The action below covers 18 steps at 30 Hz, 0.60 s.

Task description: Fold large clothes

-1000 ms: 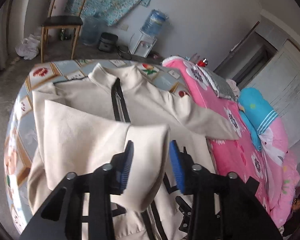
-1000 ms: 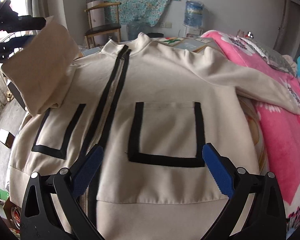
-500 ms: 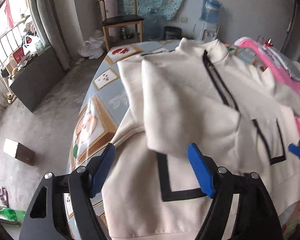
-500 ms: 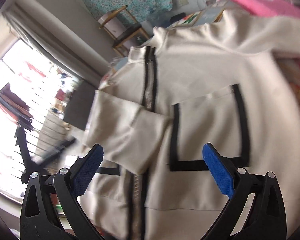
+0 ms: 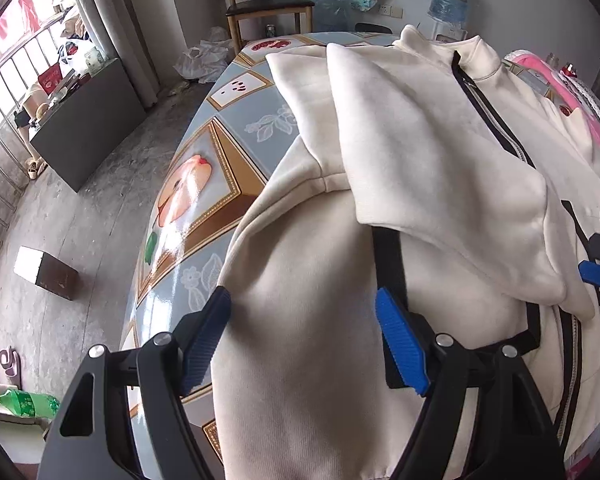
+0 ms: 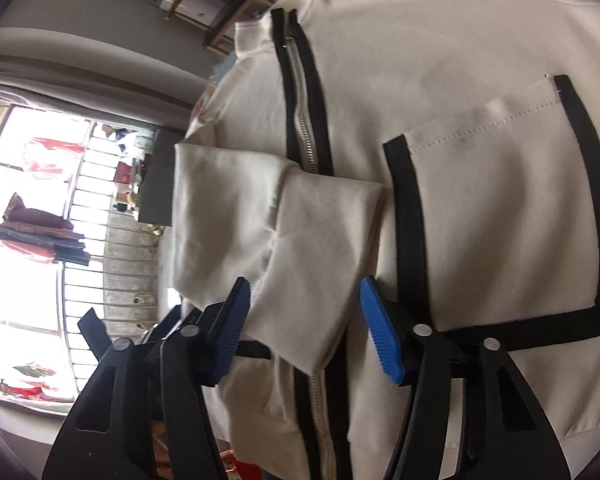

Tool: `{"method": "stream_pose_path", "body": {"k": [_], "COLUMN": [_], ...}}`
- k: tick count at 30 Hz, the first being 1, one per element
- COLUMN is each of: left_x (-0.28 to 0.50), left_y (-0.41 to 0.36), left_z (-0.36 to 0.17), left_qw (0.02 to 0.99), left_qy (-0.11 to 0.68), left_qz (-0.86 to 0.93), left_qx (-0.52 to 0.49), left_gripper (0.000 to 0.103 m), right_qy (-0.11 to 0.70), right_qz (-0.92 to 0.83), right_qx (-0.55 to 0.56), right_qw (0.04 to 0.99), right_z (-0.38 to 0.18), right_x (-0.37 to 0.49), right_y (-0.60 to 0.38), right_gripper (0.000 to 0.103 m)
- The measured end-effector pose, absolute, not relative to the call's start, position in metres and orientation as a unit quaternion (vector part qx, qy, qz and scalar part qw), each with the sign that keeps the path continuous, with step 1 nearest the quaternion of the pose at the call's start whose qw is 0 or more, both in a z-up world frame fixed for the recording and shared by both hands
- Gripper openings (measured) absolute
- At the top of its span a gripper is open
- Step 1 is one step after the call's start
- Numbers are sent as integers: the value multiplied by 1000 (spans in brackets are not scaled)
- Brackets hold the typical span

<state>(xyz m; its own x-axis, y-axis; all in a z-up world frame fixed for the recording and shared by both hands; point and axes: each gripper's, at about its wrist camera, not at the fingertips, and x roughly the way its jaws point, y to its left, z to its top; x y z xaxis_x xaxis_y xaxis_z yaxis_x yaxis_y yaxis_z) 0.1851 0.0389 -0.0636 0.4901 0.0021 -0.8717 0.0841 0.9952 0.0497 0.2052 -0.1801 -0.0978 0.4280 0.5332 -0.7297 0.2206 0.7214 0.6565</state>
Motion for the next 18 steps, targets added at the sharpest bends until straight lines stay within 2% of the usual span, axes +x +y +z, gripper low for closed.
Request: {"method": "stream_pose_path", "body": {"k": [2, 5, 7, 8, 9, 11, 18], "left_x": [188, 190, 192, 194, 195, 197, 204], "left_y": [40, 42, 42, 42, 43, 45, 55], "left_z": [-65, -65, -64, -64, -64, -64, -67], "left_qw": [863, 864, 865, 866, 866, 867, 866], "left_qy": [504, 501, 499, 499, 498, 497, 499], "left_qz": [-22, -21, -19, -18, -18, -14, -11], "left_qx": [44, 43, 43, 43, 42, 40, 17], "left_gripper": [73, 73, 73, 73, 73, 73, 75], "right_qy": [523, 529, 532, 533, 530, 514, 405], "right_qz": [96, 76, 58, 47, 44, 47, 41], "right_qx": [353, 318, 293, 280, 277, 271, 181], "right_qw": [770, 783, 792, 797, 800, 813, 896], "right_z": [-98, -94, -92, -91, -89, -76, 29], "right_x": [206, 210, 210, 210, 211, 215, 245], "right_y": [-176, -165, -161, -161, -163, -166, -181], "right_gripper": [46, 38, 25, 11, 7, 5, 4]}}
